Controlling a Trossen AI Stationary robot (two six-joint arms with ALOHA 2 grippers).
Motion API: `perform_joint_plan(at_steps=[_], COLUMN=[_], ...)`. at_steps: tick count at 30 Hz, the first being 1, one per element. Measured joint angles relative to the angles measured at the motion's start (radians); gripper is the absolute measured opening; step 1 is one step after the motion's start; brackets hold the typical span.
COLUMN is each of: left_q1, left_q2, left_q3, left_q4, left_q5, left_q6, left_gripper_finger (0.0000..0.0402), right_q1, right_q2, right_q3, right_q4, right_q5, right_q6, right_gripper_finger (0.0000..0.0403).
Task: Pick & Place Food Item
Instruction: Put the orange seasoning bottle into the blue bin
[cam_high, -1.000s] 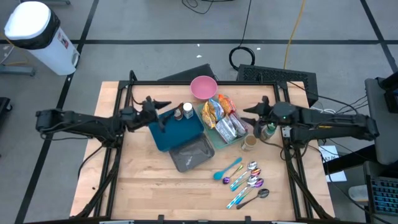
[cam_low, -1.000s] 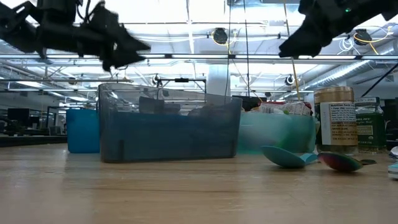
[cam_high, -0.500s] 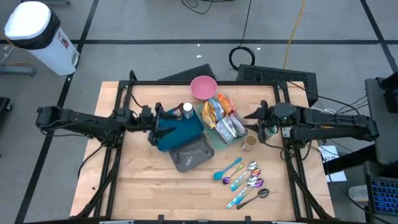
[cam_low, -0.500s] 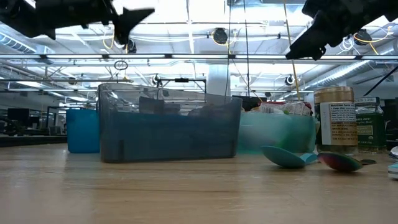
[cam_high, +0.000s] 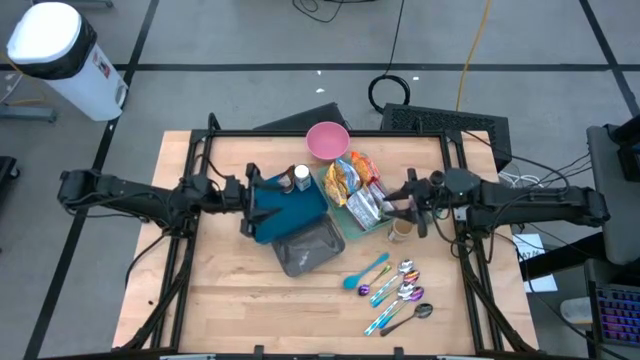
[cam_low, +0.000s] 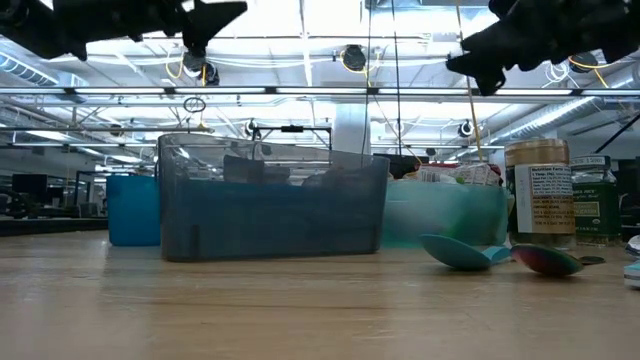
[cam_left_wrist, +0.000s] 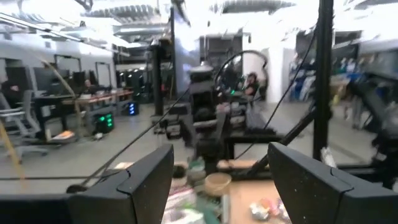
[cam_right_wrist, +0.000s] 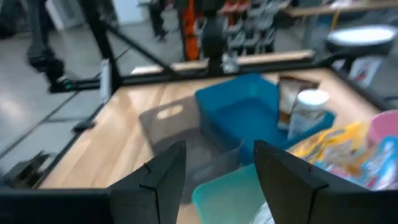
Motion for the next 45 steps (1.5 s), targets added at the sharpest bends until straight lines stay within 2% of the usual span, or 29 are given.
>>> perform_joint_plan(at_steps=[4,8,13,17,20,25,34,40,45], left_q1=[0.090,0.206,0.314,0.370,0.404,0.452,0.494,0.494,0.494], left_q2=[-0.052,-0.084,-0.078,-0.040,-0.023,-0.022,-0.022,-0.022,-0.022], left_q3=[0.001,0.000,0.000,0.000,0.000,0.000,0.000,0.000,0.000], left_q4=[-0.032,-0.088,-0.108,-0.102,-0.082,-0.090,-0.167,-0.178,-0.181], left_q5=[0.124,0.229,0.256,0.258,0.298,0.330,0.331,0.331,0.331], left_q6=[-0.001,-0.029,-0.029,-0.027,-0.031,-0.038,-0.053,-0.053,-0.053], left_gripper_finger=[0.0269,0.0269,0.0269,0.0269,0.0269,0.0269,0.0269,0.0269,0.0269], right_q1=[-0.002,-0.040,-0.126,-0.184,-0.242,-0.340,-0.472,-0.511,-0.519], right_q2=[0.016,0.045,0.135,0.254,0.327,0.383,0.371,0.362,0.362], right_q3=[-0.071,-0.030,0.215,0.400,0.495,0.517,0.464,0.459,0.395], right_q4=[0.133,0.074,-0.309,-0.653,-0.897,-1.130,-1.308,-1.328,-1.231], right_q5=[0.147,0.327,0.363,0.491,0.582,0.588,0.585,0.581,0.508], right_q6=[-0.004,0.006,0.052,0.108,0.236,0.415,0.525,0.537,0.513], right_gripper_finger=[0.0180,0.0197,0.0232,0.0261,0.0273,0.0278,0.0278,0.0275,0.0280])
